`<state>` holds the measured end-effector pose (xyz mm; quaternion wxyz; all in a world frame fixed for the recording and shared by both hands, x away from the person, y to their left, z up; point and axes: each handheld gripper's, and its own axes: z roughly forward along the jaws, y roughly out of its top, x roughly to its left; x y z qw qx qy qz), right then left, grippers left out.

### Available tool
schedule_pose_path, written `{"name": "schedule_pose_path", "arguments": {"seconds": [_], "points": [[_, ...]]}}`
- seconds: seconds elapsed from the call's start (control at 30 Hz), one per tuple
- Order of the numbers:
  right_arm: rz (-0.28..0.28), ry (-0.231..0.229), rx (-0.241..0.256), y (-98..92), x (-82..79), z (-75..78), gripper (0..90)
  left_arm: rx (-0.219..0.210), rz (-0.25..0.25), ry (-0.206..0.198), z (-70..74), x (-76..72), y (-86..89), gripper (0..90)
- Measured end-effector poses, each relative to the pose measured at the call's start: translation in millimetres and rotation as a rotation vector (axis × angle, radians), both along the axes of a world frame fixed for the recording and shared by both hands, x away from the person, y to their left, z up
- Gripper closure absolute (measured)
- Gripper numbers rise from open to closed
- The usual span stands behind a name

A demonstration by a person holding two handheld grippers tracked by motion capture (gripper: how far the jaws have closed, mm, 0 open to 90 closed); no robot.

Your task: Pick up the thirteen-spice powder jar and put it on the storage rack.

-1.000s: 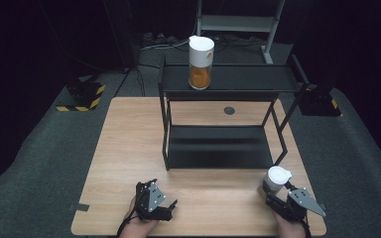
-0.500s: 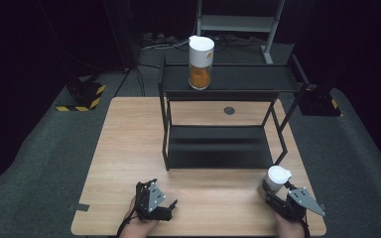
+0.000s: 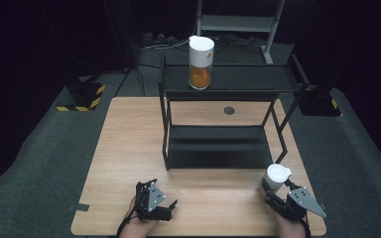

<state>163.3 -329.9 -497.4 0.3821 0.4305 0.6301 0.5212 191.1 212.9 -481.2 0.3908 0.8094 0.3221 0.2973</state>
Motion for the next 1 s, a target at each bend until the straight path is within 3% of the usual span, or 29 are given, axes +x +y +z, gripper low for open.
{"name": "schedule_pose_path", "arguments": {"seconds": [0.43, 0.57, 1.0], "points": [[0.072, -0.030, 0.028, 5.4, -0.5, 21.9, 29.9, -0.007, -0.005, 0.002, -0.1, 0.6, 1.9, 0.8], [0.112, -0.033, 0.035, 5.2, 4.3, 32.1, 30.0, -0.008, -0.007, 0.004, 0.2, 0.8, 2.5, 0.8], [0.157, -0.062, 0.019, 18.4, 19.2, 60.6, 30.0, -0.023, -0.007, 0.005, -0.4, 1.2, 4.9, 0.8]]}}
